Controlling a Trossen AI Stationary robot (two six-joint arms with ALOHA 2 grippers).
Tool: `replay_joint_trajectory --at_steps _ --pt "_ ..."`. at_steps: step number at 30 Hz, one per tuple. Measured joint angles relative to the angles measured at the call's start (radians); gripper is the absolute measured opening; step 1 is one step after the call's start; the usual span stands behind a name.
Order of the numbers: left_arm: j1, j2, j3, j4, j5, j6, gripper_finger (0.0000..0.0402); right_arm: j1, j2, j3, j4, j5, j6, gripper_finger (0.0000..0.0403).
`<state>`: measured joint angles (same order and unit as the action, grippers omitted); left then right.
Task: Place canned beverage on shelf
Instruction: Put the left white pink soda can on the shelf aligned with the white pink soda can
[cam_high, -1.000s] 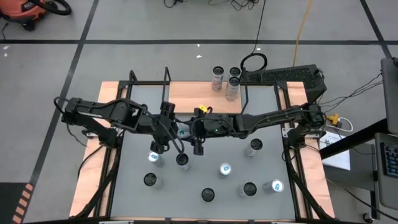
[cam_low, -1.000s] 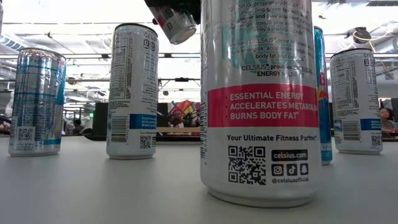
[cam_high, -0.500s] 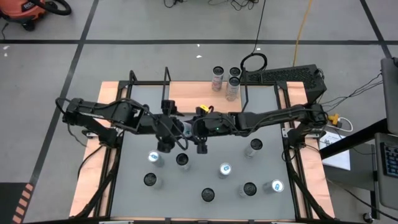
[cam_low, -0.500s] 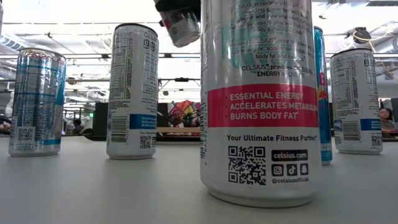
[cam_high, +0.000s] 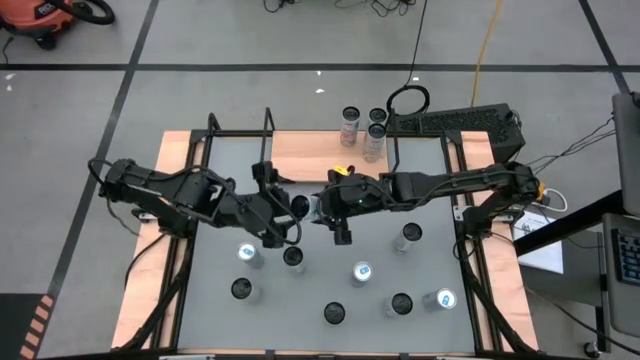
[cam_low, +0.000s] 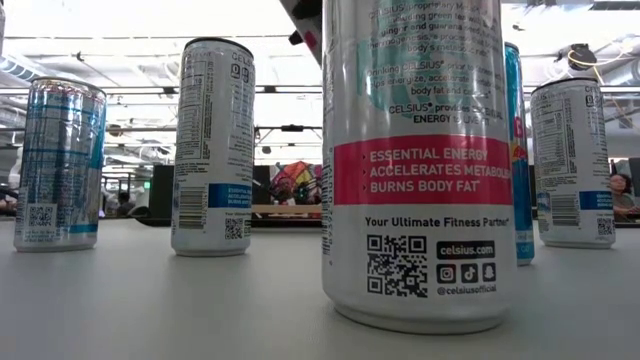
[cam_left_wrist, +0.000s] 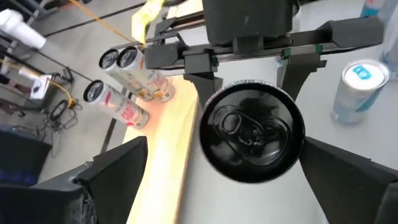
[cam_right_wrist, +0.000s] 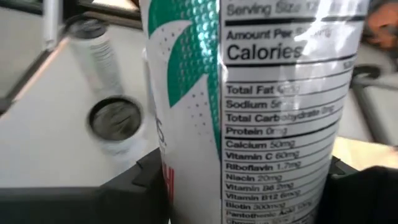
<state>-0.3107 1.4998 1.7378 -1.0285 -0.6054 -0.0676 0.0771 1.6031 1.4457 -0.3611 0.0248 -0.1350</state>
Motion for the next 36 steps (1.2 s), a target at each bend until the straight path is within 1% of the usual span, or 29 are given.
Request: replay_joint_trajectory --at_steps 2,5,8,11,14,16,18,20,22,23,26,28,32,36 --pt "-0.026 0.0 0.0 0.0 -0.023 -0.053 0.0397 -0.001 -0.004 -0.013 -0.006 -0.055 0.005 0.02" --pt "-0.075 -0.01 0.002 0.0 -0.106 -0.143 0.0397 0.001 -0.034 -0.074 -0.033 -0.116 0.002 0.02" --pt "-0.121 -0.009 0.002 -0.005 -0.193 -0.235 0.0397 -0.001 -0.089 -0.156 0.025 -0.144 0.009 0.0201" --pt "-0.156 -0.008 -0.027 0.01 -0.273 -0.288 0.0397 -0.006 -0.161 -0.259 0.185 -0.132 0.04 0.0201" --pt "-0.169 -0.008 -0.084 0.07 -0.365 -0.293 0.0397 -0.007 -0.223 -0.366 0.368 -0.127 0.067 0.0201" --pt "-0.168 -0.007 -0.13 0.137 -0.379 -0.275 0.0397 -0.007 -0.265 -0.428 0.493 -0.13 0.086 0.0201" --pt "-0.16 -0.007 -0.173 0.217 -0.362 -0.239 0.0397 -0.009 -0.304 -0.47 0.593 -0.134 0.111 0.0201" --pt "-0.151 -0.007 -0.218 0.334 -0.314 -0.188 0.0397 -0.011 -0.335 -0.503 0.665 -0.13 0.136 0.0201" --pt "-0.137 -0.007 -0.259 0.453 -0.243 -0.117 0.0397 -0.012 -0.35 -0.517 0.7 -0.118 0.16 0.0201" --pt "-0.13 -0.006 -0.279 0.515 -0.211 -0.085 0.0397 -0.013 -0.354 -0.518 0.702 -0.095 0.171 0.0201" --pt "-0.101 -0.006 -0.327 0.673 -0.157 -0.026 0.0397 -0.012 -0.361 -0.519 0.738 -0.066 0.187 0.0201" --pt "-0.078 -0.006 -0.357 0.742 -0.149 -0.021 0.0397 -0.012 -0.363 -0.519 0.778 -0.049 0.187 0.0201" --pt "-0.029 -0.006 -0.41 0.833 -0.108 -0.052 0.0397 -0.012 -0.362 -0.519 0.844 -0.048 0.179 0.0201" --pt "0.014 -0.006 -0.469 0.955 0.002 -0.054 0.0397 -0.012 -0.362 -0.519 0.894 -0.045 0.17 0.0201"
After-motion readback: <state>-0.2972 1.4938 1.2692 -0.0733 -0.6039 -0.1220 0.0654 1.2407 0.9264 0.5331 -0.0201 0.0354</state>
